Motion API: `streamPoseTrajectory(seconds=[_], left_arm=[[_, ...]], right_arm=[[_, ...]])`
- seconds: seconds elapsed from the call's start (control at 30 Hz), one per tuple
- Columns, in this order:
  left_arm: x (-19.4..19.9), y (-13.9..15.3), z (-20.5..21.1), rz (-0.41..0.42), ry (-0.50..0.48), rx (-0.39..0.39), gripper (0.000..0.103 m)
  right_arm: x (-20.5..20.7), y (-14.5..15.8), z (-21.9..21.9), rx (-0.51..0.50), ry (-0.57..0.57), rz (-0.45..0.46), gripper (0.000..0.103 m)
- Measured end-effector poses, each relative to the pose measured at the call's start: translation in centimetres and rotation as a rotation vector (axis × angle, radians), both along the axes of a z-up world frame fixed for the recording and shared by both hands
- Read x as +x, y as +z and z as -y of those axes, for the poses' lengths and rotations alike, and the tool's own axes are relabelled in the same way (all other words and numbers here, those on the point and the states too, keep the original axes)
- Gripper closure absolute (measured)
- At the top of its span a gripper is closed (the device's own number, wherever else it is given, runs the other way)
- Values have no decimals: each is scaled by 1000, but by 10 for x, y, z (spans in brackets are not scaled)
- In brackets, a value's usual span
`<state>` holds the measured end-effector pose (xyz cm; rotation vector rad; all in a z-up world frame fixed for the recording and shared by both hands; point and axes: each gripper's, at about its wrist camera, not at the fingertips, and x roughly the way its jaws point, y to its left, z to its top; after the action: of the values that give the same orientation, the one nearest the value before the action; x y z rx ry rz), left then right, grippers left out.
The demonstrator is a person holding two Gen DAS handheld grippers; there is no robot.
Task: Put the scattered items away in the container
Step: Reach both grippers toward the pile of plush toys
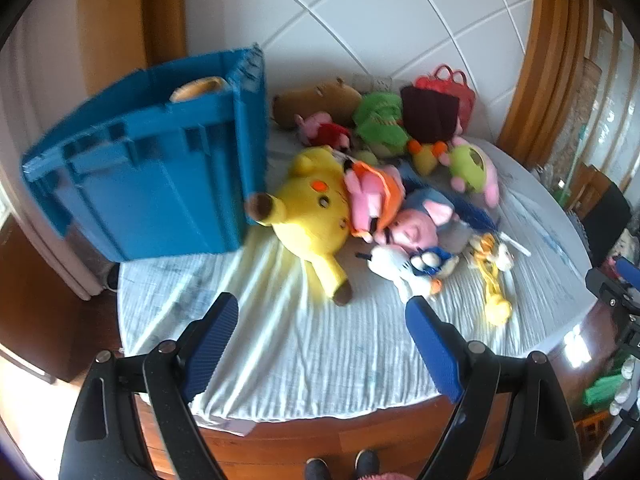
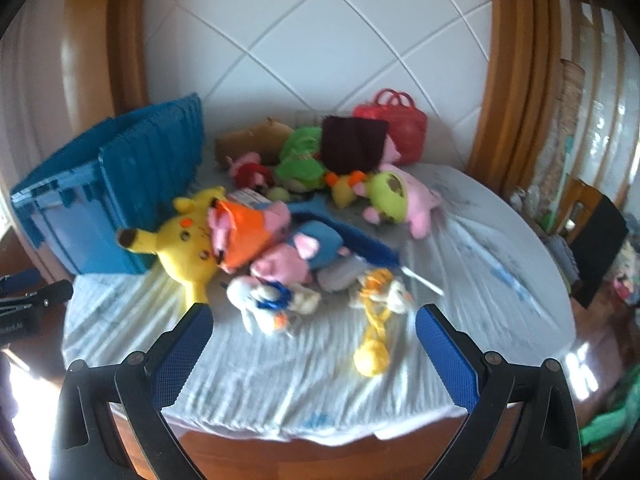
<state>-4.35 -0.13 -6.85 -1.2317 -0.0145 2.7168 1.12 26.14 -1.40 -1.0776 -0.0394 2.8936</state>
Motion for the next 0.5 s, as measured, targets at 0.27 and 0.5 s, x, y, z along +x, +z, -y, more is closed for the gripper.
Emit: streamPoseTrajectory(seconds=[0.27, 0.5], left_arm=[[-25, -24, -49, 66, -26, -45, 17], [-55, -55, -111, 153, 45, -70, 17]], right_arm=[[-9, -17, -52, -28, -65, 29, 0], [-57, -53, -114, -80, -20, 121, 0]])
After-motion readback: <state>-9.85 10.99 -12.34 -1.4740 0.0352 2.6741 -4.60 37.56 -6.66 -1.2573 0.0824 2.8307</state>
